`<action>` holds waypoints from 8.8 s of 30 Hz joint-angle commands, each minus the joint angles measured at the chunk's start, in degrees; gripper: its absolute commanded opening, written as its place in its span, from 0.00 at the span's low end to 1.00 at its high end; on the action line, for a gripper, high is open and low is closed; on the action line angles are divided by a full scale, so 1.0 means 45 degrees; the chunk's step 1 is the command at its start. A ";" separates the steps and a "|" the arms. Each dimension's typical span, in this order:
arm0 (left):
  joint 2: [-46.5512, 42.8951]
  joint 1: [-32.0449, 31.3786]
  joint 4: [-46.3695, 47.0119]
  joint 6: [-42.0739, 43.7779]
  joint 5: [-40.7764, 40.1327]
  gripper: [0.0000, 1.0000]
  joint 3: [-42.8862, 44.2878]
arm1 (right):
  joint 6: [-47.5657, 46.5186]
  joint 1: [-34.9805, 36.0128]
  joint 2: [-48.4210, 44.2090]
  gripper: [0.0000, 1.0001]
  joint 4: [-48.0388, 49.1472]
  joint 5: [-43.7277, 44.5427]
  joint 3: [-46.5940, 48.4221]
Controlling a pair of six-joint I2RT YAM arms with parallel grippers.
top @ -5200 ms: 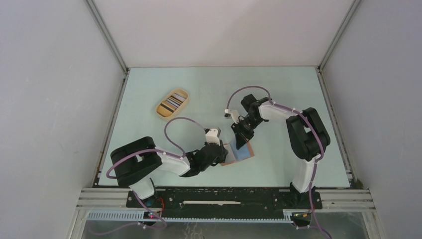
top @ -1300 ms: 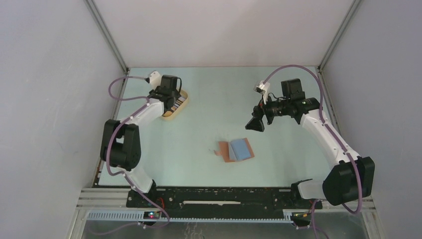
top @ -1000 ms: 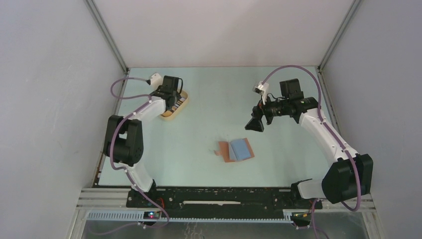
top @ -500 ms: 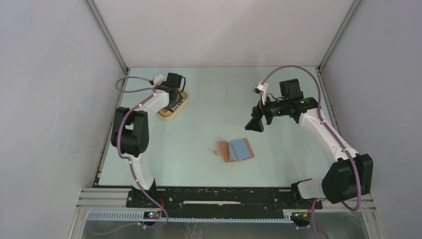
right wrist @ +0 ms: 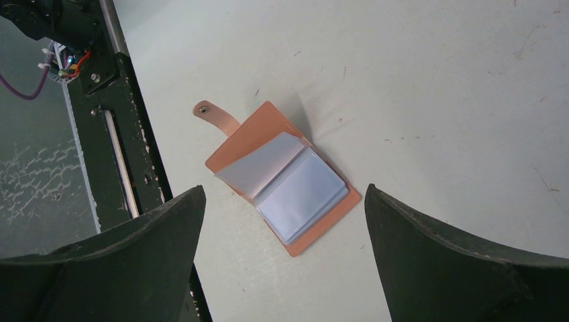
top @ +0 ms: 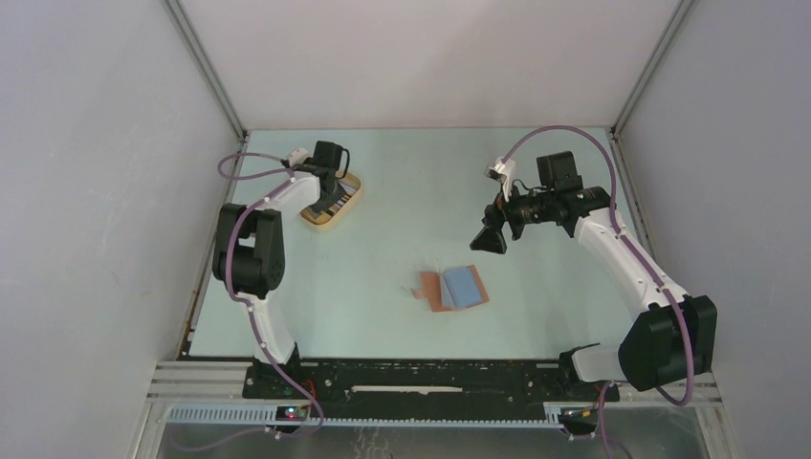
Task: Put the credit cards into the card holder
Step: Move the storage box to the center of the board, then pick up the credit card from the storage box.
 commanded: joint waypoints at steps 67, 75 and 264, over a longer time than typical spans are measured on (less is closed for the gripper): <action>0.3473 -0.0431 -0.2244 1.0991 0.6192 0.35 0.6026 | -0.0616 0.0083 -0.0096 0.97 -0.0494 -0.0571 0.0095; 0.3461 -0.0783 -0.2376 1.1696 0.6128 0.06 0.5974 | -0.0621 0.0083 -0.0184 0.97 -0.0522 -0.0573 0.0095; -0.5107 0.2059 1.0130 0.0035 0.9969 0.20 -0.8679 | 1.1381 0.4757 1.5185 0.83 -0.0118 0.1557 1.4782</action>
